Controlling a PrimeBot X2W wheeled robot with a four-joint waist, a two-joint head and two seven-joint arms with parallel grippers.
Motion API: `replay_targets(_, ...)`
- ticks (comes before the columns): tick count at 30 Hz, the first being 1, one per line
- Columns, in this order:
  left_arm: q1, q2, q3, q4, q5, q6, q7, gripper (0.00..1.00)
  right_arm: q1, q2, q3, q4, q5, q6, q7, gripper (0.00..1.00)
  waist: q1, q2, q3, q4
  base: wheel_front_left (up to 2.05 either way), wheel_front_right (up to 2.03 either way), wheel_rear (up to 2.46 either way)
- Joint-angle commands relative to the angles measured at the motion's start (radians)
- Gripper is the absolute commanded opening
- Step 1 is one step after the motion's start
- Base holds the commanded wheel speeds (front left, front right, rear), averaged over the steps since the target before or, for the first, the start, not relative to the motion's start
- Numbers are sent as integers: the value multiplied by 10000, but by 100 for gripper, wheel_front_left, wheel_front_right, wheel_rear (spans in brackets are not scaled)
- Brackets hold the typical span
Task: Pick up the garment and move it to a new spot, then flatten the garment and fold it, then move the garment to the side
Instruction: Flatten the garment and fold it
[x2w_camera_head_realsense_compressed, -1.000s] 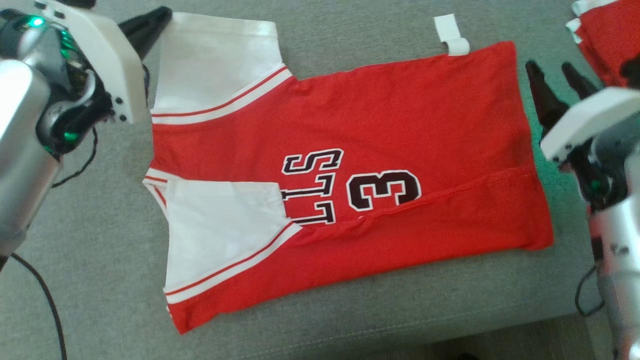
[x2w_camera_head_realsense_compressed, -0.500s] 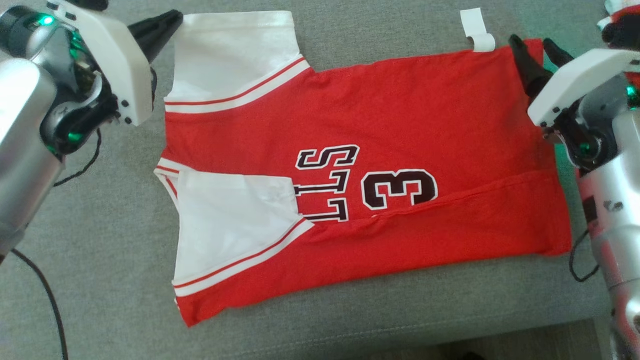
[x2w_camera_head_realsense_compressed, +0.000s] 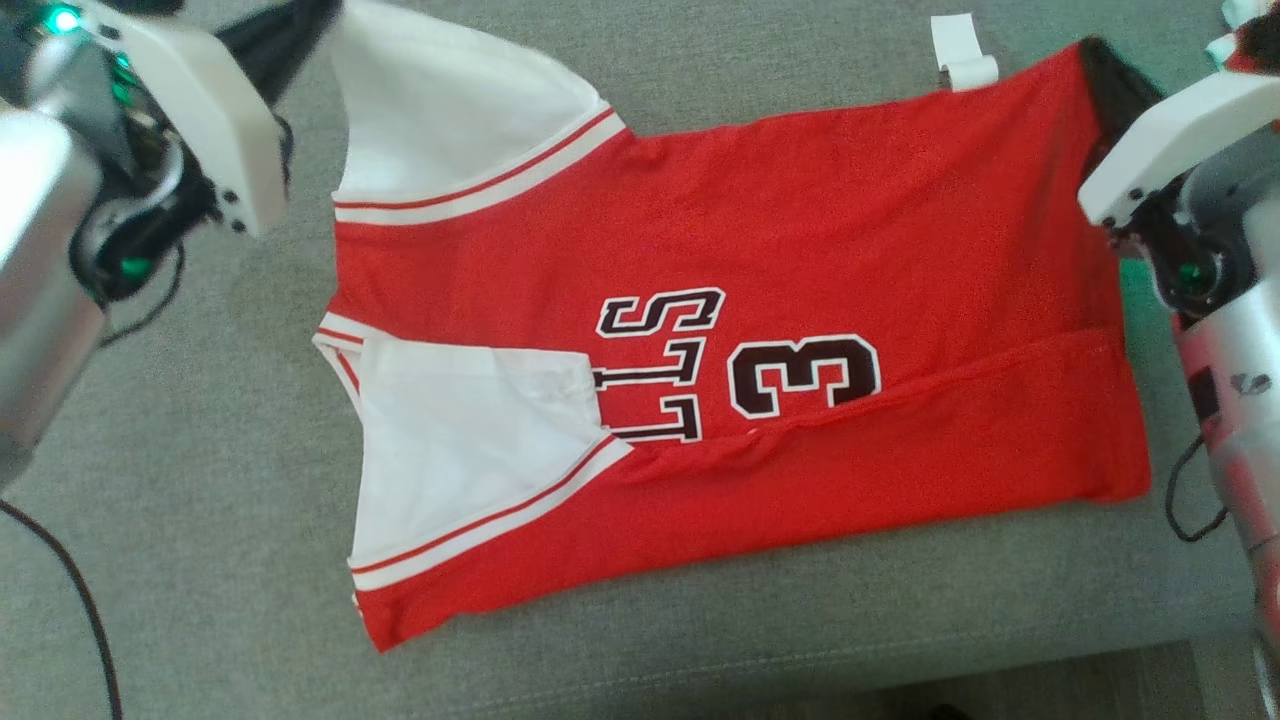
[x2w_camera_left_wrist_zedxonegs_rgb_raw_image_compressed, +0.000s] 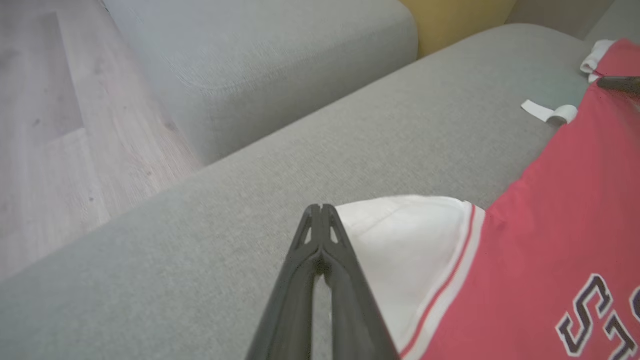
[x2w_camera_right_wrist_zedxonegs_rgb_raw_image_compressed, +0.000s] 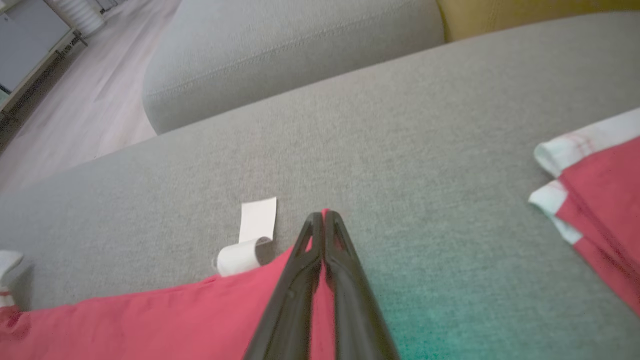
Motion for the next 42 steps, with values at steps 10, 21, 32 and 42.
replay_targets(10,-897,246,324,348,62,14,-1581,0,-297,-818,376,-334,994,65,-1009,0,0,0,-645,226,0,0,0)
replay_targets(21,879,964,47,-1245,-812,172,-1937,0,1672,-1968,540,-1359,1997,65,-1141,0,0,0,-1534,916,0,0,0)
replay_targets(32,3762,2141,-233,-4177,-1457,1637,-2396,0,4126,-2525,93,-2808,1941,65,-981,0,0,0,-1911,1274,0,0,0)
replay_targets(42,5055,2437,-594,-5359,-1816,2308,-2420,0,6006,-2286,-1224,-3952,1508,65,-489,0,0,0,-1699,1408,0,0,0)
